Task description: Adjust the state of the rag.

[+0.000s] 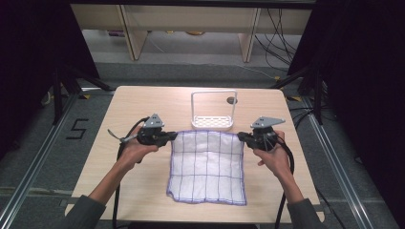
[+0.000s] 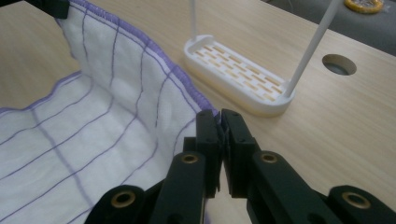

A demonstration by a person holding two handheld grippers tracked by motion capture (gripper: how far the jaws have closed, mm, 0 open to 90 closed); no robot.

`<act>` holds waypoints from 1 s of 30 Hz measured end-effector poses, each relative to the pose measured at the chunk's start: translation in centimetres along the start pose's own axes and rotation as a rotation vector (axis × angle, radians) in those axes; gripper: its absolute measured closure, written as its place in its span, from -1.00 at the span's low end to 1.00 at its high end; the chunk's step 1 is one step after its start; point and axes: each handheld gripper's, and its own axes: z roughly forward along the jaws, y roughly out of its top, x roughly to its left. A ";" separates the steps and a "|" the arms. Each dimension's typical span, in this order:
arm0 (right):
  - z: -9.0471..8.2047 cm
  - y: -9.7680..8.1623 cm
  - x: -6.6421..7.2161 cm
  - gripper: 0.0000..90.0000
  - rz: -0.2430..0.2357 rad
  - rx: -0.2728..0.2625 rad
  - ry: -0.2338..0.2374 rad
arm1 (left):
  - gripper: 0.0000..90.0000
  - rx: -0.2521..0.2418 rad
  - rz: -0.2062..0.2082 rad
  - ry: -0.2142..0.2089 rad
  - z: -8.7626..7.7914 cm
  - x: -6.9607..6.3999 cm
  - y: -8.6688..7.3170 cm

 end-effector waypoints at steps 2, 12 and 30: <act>-1.1 -0.7 0.7 0.92 -0.014 0.001 0.010 | 0.92 0.002 0.023 0.003 -0.8 -0.9 -0.7; -3.8 -3.7 4.0 0.92 -0.024 -0.003 0.047 | 0.91 0.010 0.077 -0.032 -3.3 -4.5 -3.5; -4.1 -8.5 7.6 0.91 -0.053 0.080 0.095 | 0.90 0.084 0.158 -0.068 -4.3 -8.3 -8.1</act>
